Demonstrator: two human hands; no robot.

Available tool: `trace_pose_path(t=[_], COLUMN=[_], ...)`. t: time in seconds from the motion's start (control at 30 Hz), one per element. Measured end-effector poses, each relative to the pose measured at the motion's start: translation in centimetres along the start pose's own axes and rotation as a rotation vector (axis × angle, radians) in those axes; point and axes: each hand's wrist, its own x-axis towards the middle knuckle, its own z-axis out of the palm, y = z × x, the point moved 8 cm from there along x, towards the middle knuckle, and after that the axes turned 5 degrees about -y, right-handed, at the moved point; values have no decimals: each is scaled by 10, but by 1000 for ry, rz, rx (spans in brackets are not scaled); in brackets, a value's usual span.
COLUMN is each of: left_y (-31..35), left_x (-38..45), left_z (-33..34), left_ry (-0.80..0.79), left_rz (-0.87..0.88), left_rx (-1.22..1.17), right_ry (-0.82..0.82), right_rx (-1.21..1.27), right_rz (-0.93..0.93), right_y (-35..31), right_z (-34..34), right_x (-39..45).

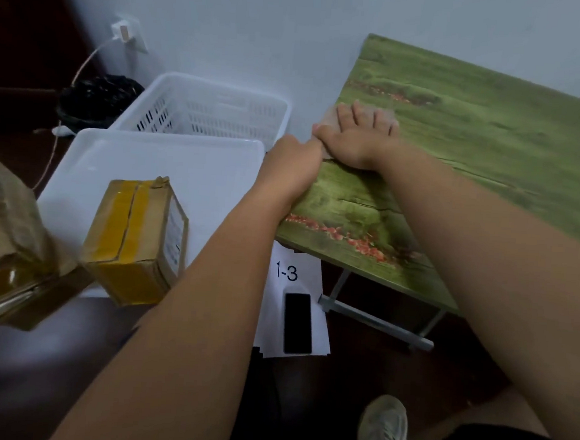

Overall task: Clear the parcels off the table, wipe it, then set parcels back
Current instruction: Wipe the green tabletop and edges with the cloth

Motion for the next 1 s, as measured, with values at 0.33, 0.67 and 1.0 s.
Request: trace_pose_path(t=[0.33, 0.67, 1.0], left_y=[17, 29, 33], left_x=[0, 3, -2], left_z=[17, 39, 62], left_ry=[-29, -20, 16], left_rz=[77, 64, 123], left_rx=[321, 482, 681], right_ry=[4, 29, 31], right_rx=[37, 25, 12], right_rz=[32, 46, 62], right_y=[7, 15, 23], right_z=[-14, -25, -37], right_x=[27, 55, 84])
